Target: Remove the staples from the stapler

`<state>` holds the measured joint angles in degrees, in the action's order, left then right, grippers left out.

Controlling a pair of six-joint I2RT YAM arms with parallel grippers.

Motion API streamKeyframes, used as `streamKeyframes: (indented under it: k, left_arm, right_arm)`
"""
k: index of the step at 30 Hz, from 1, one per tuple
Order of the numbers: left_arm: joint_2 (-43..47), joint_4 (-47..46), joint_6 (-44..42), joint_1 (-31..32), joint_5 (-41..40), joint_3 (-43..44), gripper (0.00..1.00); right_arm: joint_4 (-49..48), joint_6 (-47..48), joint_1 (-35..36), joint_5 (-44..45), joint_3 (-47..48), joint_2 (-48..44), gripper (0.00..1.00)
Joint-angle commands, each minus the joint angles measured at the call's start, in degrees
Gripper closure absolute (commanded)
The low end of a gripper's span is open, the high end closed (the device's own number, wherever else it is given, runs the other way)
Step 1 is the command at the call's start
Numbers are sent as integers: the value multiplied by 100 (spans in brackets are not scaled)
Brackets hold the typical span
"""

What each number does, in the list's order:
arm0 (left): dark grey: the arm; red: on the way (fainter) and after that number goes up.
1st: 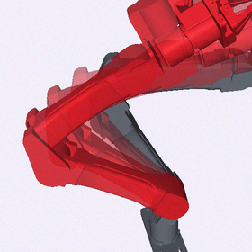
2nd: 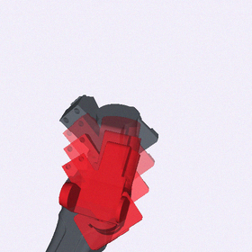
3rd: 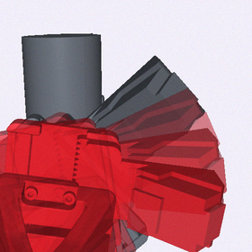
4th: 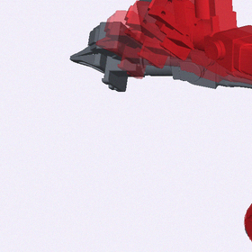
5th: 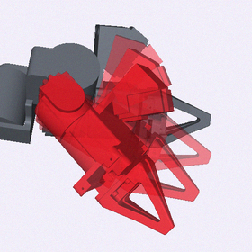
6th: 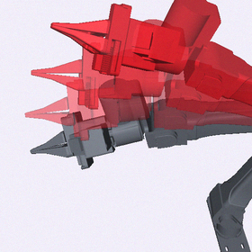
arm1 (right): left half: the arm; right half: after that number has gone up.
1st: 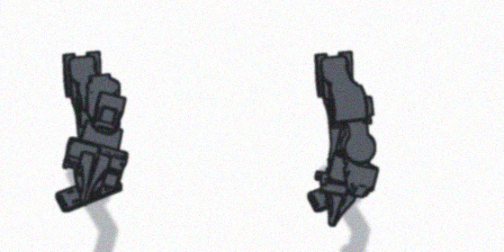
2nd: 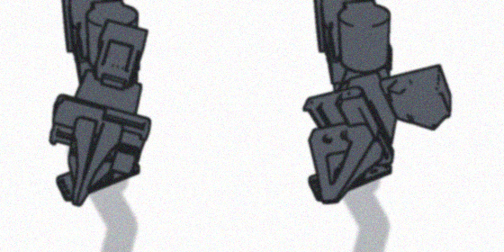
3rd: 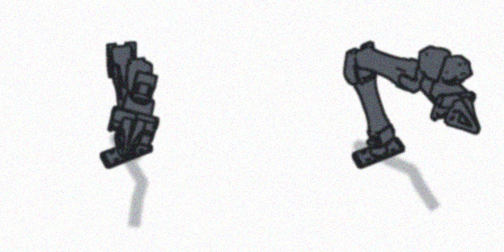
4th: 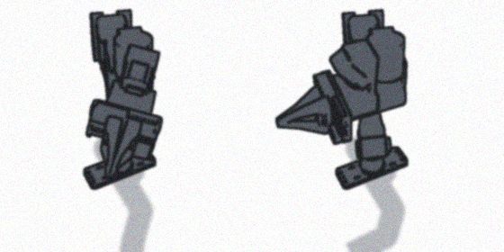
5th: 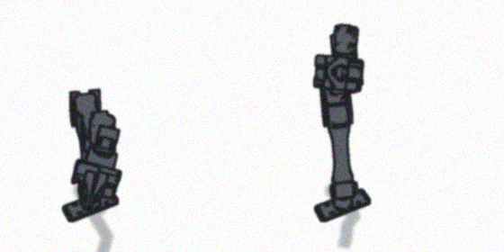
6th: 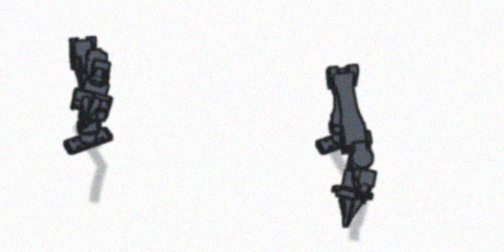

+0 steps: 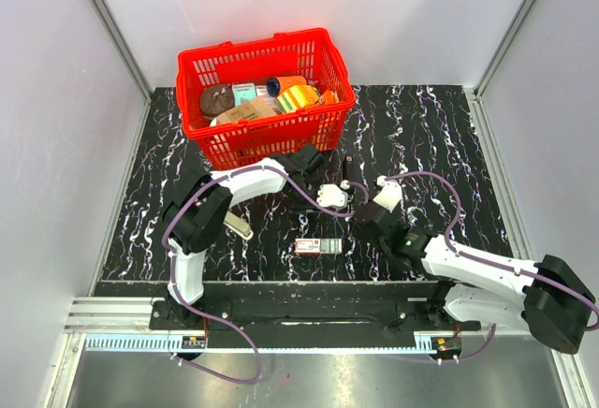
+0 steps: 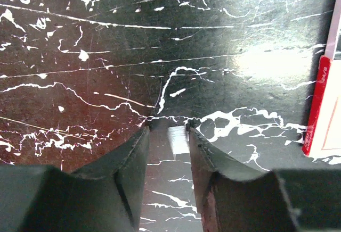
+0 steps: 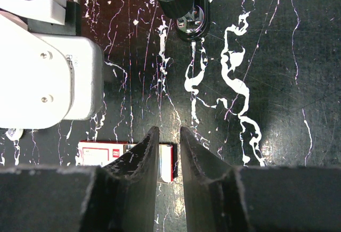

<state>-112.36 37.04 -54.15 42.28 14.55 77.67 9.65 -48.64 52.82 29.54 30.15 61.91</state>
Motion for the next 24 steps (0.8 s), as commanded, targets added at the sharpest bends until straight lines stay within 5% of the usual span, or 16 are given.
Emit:
streamKeyframes:
  k: [1, 13, 24]
  left_arm:
    - [-58, -144, 62, -9, -13, 47, 62]
    - [258, 66, 817, -27, 40, 415, 78]
    - [1855, 788, 3075, -729, 1163, 2164, 82]
  right_arm:
    - [-183, 74, -8, 272, 158, -48, 72]
    - [19, 241, -8, 210, 412, -337, 72]
    - [239, 900, -8, -325, 1501, -856, 68]
